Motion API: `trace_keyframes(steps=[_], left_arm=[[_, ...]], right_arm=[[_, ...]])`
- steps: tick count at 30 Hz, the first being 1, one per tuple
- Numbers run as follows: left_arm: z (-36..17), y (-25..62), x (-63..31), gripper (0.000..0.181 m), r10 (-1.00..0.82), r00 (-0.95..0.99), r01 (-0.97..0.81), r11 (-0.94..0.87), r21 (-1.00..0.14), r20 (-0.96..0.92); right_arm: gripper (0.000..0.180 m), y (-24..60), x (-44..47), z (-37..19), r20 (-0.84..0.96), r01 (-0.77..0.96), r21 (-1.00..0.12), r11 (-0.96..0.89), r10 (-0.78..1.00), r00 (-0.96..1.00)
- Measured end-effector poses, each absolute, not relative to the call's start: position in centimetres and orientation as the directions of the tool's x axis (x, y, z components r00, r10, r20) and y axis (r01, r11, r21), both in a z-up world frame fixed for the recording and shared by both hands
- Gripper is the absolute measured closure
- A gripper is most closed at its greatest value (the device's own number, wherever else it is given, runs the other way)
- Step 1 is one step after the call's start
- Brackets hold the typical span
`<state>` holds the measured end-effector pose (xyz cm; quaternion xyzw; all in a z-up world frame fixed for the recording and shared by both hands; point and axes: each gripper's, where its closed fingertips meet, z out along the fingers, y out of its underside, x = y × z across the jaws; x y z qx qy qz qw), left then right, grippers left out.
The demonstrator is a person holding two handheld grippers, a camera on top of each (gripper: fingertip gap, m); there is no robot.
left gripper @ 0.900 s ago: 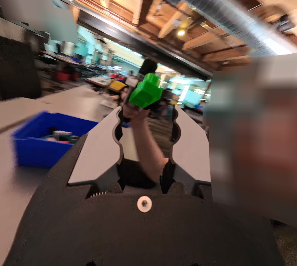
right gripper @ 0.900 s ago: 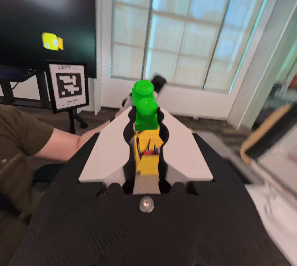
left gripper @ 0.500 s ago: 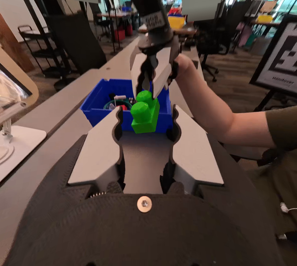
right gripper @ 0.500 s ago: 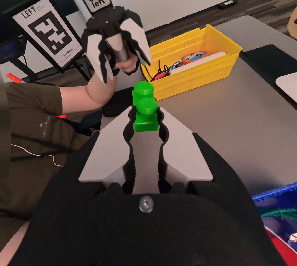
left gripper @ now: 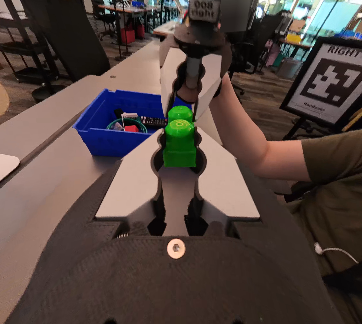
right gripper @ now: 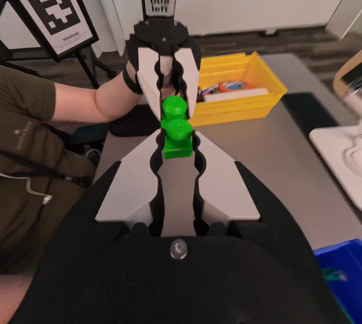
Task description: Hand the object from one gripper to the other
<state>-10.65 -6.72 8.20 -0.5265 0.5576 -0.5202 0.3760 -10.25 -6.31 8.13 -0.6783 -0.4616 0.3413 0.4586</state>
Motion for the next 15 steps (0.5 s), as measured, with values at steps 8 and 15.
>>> trace_keyframes(steps=[8,15], left_arm=[[17.2,-0.8,-16.4,0.155,-0.739,-0.389,0.375,-0.672,-0.639,0.550],[18.1,1.0,-18.4,0.155,-0.625,-0.482,0.489,-0.774,-0.404,0.614]], right_arm=[[0.130,-6.4,-8.9,20.7,0.491,0.086,-0.779,0.621,0.518,0.701],[0.104,-5.1,-14.6,19.2,0.699,0.397,-0.579,0.712,0.183,0.692]])
